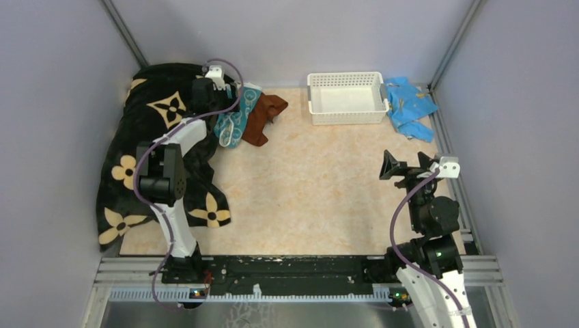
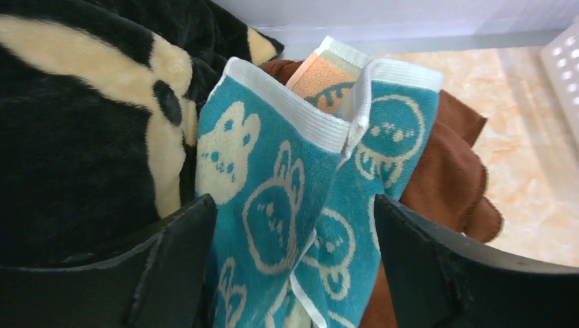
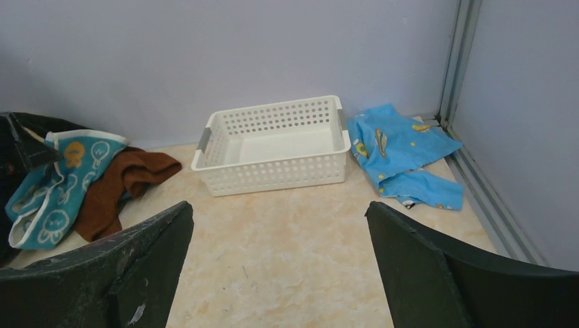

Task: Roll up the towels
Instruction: Pick up the towel at the corner of the board.

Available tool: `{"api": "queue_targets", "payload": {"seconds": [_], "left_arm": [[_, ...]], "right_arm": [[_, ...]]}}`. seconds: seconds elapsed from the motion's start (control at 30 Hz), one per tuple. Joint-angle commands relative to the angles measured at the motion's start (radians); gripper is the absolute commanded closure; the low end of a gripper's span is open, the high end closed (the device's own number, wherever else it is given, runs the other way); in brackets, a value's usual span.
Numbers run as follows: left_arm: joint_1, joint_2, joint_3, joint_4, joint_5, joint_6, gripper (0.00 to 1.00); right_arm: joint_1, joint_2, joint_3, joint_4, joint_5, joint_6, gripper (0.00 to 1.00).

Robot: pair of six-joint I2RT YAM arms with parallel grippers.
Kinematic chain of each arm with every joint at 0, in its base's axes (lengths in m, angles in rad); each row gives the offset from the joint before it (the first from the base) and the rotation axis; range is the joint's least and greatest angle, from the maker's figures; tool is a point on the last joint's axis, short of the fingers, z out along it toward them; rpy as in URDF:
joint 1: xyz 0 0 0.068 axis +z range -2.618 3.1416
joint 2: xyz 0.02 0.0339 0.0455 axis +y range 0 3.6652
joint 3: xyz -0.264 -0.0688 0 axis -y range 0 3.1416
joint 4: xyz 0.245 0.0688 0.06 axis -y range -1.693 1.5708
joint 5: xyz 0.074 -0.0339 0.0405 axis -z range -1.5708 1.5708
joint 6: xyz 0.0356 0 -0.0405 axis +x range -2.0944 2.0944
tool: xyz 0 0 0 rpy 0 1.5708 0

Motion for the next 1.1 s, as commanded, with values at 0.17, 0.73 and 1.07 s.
{"api": "queue_targets", "payload": {"seconds": [0.17, 0.73, 1.07], "left_arm": [[-0.024, 0.075, 0.135, 0.005, -0.011, 0.159, 0.82], [-0.342, -0.373, 0.094, -0.140, -0.027, 0.199, 1.00], [-0.638, -0.437, -0.145, -0.066, -0.098, 0.022, 0.84]], "right_arm": [[0.011, 0.020, 0.001, 0.039, 0.004, -0.027, 0.01], [0.014, -0.019, 0.011, 0.050, -0.013, 0.018, 0.01], [0.014, 0.035, 0.069, -0.016, -0.039, 0.045, 0.01]]}}
